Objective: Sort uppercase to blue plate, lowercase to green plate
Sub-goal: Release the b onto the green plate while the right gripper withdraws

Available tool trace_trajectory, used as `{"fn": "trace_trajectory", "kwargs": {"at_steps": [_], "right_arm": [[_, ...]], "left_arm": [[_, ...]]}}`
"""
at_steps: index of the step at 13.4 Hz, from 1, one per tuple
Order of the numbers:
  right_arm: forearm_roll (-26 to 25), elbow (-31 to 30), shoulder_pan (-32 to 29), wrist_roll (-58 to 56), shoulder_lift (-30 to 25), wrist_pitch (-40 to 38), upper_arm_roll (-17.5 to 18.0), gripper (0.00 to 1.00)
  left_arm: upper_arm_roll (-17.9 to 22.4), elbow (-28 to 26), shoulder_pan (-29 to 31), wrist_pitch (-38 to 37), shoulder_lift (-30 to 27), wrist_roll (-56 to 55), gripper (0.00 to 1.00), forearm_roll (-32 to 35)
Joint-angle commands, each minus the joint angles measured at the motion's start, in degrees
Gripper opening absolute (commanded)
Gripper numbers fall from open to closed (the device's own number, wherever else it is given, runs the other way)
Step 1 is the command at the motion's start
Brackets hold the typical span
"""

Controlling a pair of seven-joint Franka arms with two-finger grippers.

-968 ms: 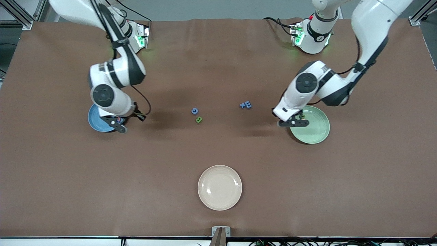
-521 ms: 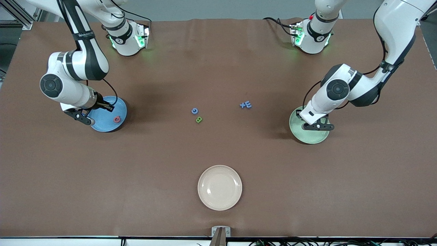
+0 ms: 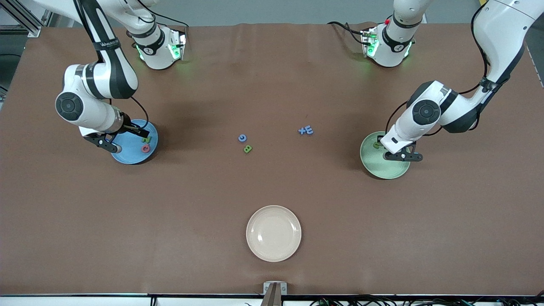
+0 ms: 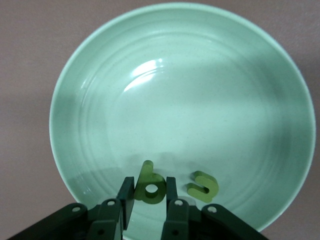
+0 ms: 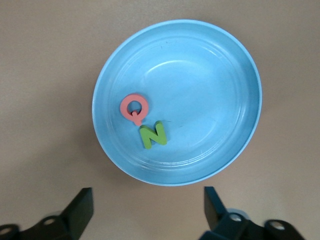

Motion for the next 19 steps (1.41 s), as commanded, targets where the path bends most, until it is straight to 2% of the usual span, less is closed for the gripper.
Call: {"fn": "trace_trajectory", "kwargs": {"at_steps": [1,3,4,5,6,7,9,10,13,16,19], "right_arm": [[-0.1,-0.7,2.8,3.1,-1.3,1.4,1.0,1.0],[-0.1,-0.7,7.7,9.5,-0.8,4.9,1.1,1.0],[0.4,-0.6,10.6,12.1,0.3,7.3,1.1,1.0],[3.2,-0.3,13.2,13.9,1.8,9.5,1.1,1.0],[7.1,0.0,15.9,14.3,2.9,11.4,1.1,1.0],[10.3,0.3,17.5,14.3,4.0,13.0,1.1,1.0],[12.5,0.8,20.6,14.4,5.8,16.1,1.1,1.0],[12.6,0.8,22.3,14.5,6.6,18.3,1.1,1.0],[12.7,2.7,28.0,20.7,10.6,23.2,1.1,1.0],[12.5,5.0,33.3,31.5,14.1,25.4,1.0,1.0],[12.4,7.2,36.4,41.5,17.1,26.5,0.9,0.97]], "left_arm": [[-0.8,-1.0,1.1,0.5,-0.1,0.3,0.16,1.3],[-0.8,-1.0,1.4,0.5,-0.1,0.2,0.25,1.3],[-0.8,-1.0,1.4,0.5,-0.1,0.3,0.41,1.3],[-0.8,-0.9,1.4,0.4,-0.1,0.3,0.49,1.3],[-0.8,-0.8,1.3,0.4,-0.1,0.3,0.64,1.3],[-0.9,-0.6,1.3,0.4,-0.1,0.1,0.69,1.3],[-1.3,0.4,0.3,0.2,-0.1,-0.6,0.97,1.4],[-1.4,1.1,-0.8,0.0,-0.2,-0.9,0.99,1.4],[-1.5,2.9,-4.4,-0.1,-0.1,-5.6,1.0,1.4],[-1.7,4.8,-10.2,-0.1,-0.1,-10.2,1.0,1.4],[-4.6,6.9,-15.1,-0.1,-0.1,-10.2,1.0,1.1]]}}
